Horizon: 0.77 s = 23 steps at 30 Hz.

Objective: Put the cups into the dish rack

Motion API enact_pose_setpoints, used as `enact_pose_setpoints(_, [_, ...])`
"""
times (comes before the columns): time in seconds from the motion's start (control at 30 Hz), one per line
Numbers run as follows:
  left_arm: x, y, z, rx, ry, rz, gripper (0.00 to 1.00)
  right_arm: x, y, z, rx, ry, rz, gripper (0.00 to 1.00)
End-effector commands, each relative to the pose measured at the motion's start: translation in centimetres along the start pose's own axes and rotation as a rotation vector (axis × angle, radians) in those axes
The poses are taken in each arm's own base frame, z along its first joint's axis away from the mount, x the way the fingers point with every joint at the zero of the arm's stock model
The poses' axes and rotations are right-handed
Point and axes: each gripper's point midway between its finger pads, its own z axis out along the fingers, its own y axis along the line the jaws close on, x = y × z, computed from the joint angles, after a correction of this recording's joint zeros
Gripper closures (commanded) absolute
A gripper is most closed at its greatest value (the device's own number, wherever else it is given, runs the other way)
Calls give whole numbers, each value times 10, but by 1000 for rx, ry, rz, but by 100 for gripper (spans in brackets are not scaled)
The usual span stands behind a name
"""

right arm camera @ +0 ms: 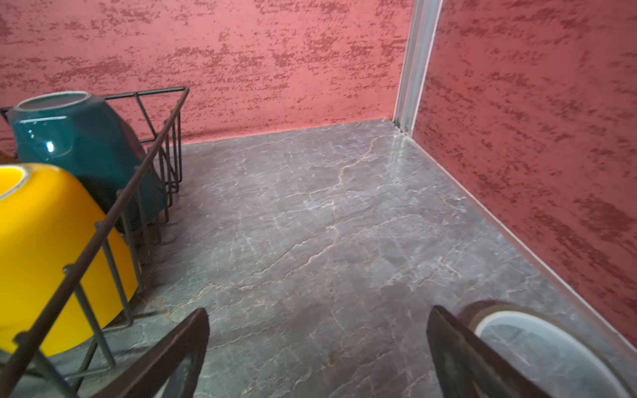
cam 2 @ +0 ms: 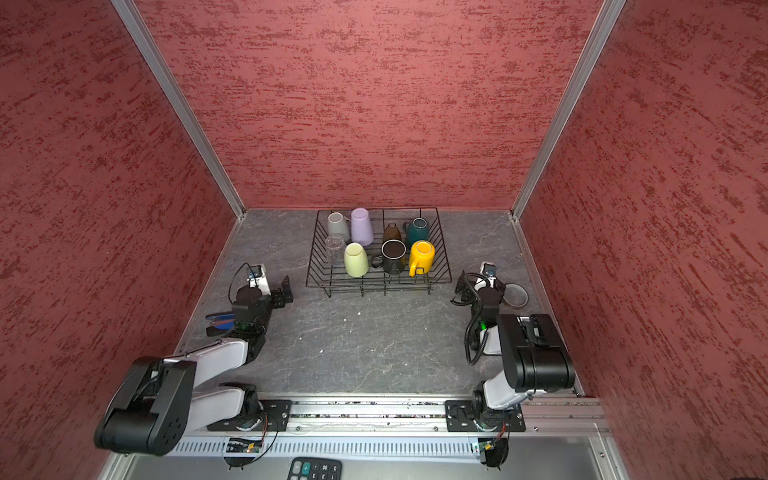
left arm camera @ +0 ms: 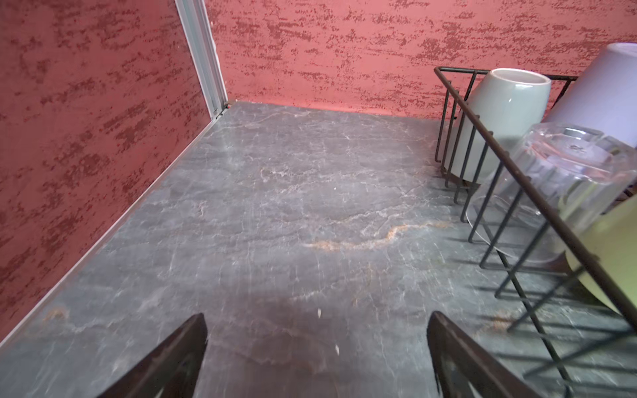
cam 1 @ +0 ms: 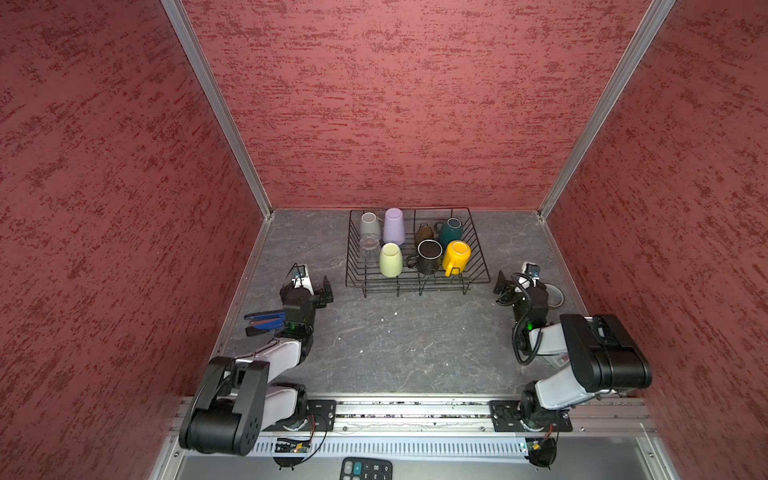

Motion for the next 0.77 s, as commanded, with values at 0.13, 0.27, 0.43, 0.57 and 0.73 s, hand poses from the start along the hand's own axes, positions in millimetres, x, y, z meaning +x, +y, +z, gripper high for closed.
enact_pose_setpoints(0.13, [-26, -4, 27, 0, -117, 30, 0, -30, -5, 3, 32, -104, 21, 1])
enact_pose_setpoints(0.27, [-25, 7, 31, -17, -96, -20, 0, -30, -9, 2, 55, -109, 31, 1])
enact_pose_setpoints(0.43, [-24, 7, 39, -11, -65, -29, 0, -30, -9, 3, 53, -108, 30, 1])
enact_pose_setpoints(0.57, [-22, 8, 45, 0, -31, -38, 0, -30, -8, 3, 52, -106, 30, 1])
enact_pose_setpoints(0.73, [-21, 8, 45, 0, -27, -40, 0, -30, -8, 2, 50, -110, 31, 1])
